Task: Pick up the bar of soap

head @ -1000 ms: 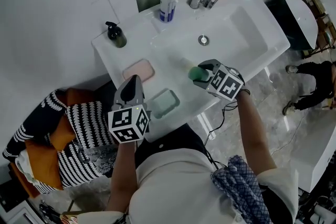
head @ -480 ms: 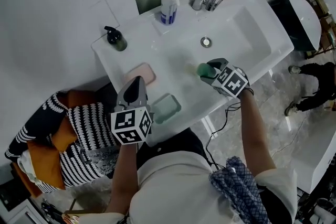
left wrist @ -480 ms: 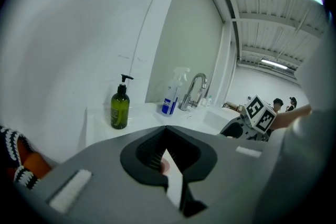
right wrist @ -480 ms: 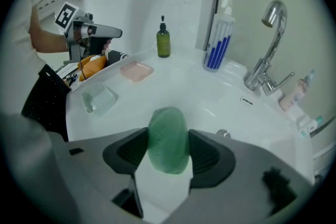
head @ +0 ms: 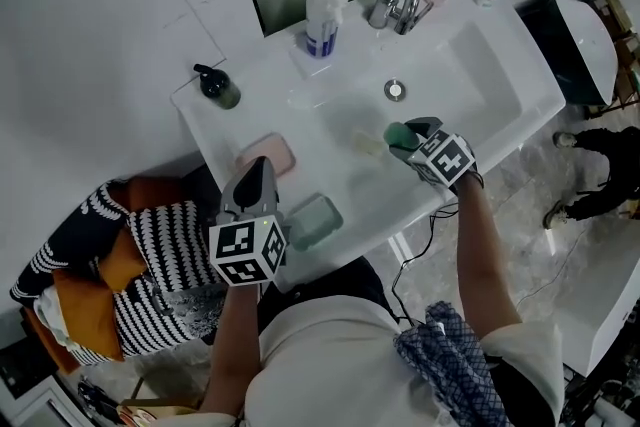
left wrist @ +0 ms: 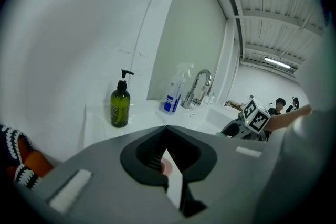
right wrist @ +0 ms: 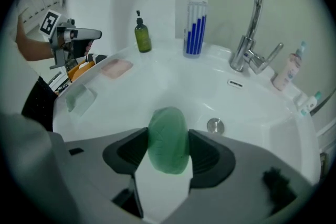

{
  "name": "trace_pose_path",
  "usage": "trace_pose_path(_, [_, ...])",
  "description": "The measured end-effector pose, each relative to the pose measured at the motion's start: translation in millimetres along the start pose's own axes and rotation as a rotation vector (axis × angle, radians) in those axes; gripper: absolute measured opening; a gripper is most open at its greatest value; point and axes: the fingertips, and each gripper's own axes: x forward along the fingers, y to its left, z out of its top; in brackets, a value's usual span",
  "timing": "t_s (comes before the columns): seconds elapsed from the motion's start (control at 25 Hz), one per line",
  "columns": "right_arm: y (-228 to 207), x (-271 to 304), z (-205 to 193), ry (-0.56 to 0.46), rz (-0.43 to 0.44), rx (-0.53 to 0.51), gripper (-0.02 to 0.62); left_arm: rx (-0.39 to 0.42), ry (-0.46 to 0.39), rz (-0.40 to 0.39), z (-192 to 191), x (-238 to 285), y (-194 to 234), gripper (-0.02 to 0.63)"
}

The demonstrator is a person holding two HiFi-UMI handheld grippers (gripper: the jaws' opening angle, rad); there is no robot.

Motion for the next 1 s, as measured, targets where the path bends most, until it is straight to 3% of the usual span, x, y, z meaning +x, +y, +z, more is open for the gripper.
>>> trace_pose_path(0.52, [-59.6,23.1,-32.2,0.021,-0.061,0.241,0.255,0.017,0.039,0.034,-4.4,13.3,0.5,0.009])
trace_pose_path(1.0, [-70.5,71.5,-52.5,0.061,-0.012,0.408,0.255,0.013,0.074,0.069,-9.4,23.6,12.2,0.009])
